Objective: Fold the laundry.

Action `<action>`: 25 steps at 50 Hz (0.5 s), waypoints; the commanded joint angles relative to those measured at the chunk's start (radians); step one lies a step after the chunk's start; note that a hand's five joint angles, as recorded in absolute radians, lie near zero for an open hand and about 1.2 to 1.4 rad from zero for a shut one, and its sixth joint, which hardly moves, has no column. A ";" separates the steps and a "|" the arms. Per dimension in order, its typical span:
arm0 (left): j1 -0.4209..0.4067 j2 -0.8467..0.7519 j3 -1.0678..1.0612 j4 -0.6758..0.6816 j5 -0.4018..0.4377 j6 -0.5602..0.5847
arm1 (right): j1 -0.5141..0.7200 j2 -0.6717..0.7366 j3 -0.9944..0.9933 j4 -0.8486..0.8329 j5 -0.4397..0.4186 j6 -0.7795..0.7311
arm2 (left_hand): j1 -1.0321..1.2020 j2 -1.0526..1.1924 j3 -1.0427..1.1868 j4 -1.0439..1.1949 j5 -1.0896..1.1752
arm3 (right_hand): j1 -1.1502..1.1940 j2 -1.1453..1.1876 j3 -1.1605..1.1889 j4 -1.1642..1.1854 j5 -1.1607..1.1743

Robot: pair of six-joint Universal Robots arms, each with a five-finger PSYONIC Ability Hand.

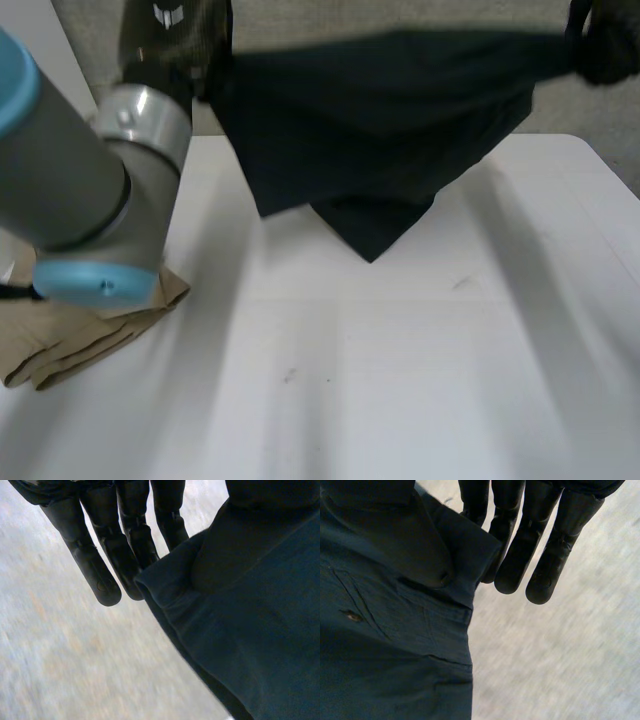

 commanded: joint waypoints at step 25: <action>-0.026 0.594 -0.401 -0.168 0.052 0.149 | 0.005 -0.309 0.125 0.531 -0.012 -0.493 | 0.284 0.201 0.210 0.197 0.243 | 0.431 0.222 0.215 0.207 0.223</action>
